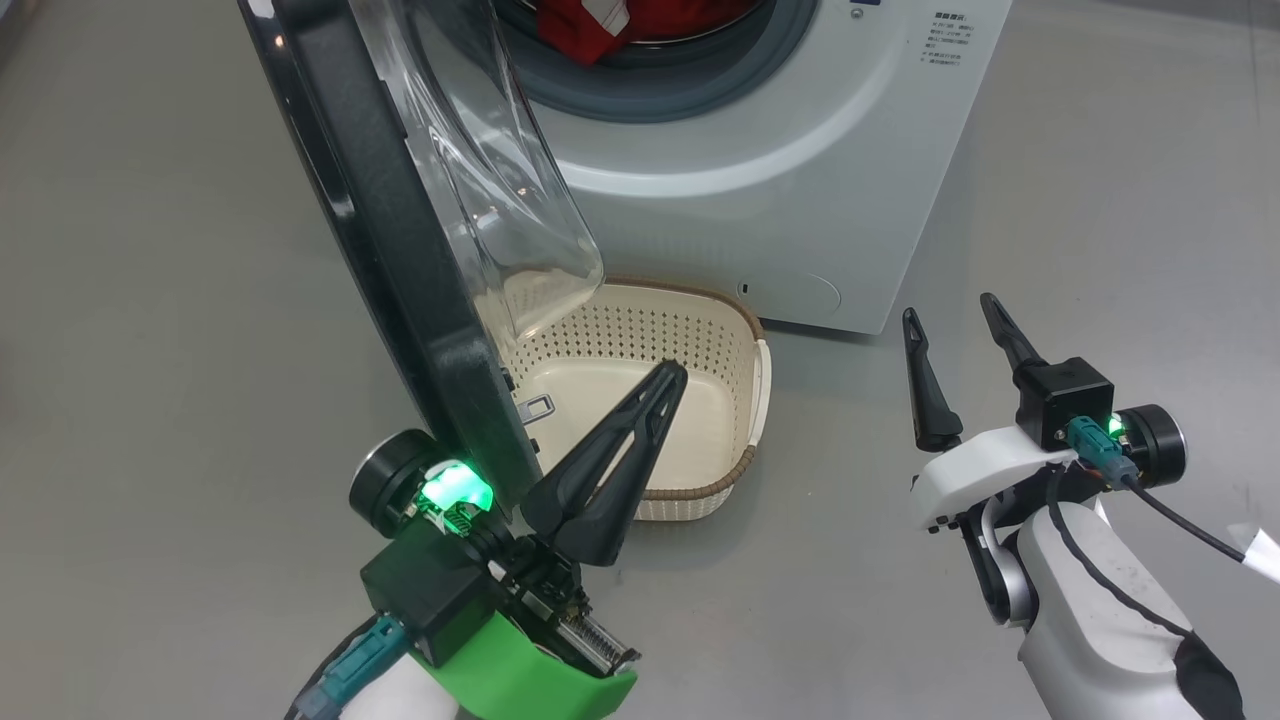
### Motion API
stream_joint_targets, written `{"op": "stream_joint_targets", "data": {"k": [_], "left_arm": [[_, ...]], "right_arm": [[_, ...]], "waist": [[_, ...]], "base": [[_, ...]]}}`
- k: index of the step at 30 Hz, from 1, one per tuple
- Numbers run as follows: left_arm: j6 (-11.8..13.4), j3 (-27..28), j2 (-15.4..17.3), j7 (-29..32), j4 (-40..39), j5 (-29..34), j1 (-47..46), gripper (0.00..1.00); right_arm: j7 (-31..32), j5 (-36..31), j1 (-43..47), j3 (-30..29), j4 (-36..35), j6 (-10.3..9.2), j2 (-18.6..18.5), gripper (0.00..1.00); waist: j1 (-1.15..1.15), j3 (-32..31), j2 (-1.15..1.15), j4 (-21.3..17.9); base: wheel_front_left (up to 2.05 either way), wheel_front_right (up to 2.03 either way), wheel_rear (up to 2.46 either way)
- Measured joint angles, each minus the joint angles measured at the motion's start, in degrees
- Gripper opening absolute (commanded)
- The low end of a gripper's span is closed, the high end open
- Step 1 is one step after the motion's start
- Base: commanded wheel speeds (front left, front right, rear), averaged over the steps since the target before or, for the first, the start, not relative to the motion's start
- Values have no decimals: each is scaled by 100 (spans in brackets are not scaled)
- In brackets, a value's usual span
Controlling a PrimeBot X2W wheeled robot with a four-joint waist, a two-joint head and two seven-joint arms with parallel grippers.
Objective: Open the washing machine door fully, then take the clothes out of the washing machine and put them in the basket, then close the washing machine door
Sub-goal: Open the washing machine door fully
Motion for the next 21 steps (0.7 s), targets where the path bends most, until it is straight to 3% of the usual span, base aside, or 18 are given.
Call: {"op": "stream_joint_targets", "data": {"k": [5, 11, 21], "left_arm": [[0, -69, 127, 1, 426, 101, 213, 0], [0, 225, 118, 3, 992, 104, 440, 0], [0, 731, -91, 5, 1485, -26, 453, 0]], "right_arm": [[0, -38, 46, -31, 11, 0, 26, 100], [0, -64, 57, -63, 13, 1, 53, 100], [0, -193, 53, -54, 33, 5, 112, 100]], "waist": [[0, 33, 0, 2], [0, 93, 0, 7], [0, 273, 0, -72]], "base": [[0, 0, 0], [0, 0, 0], [0, 0, 0]]}}
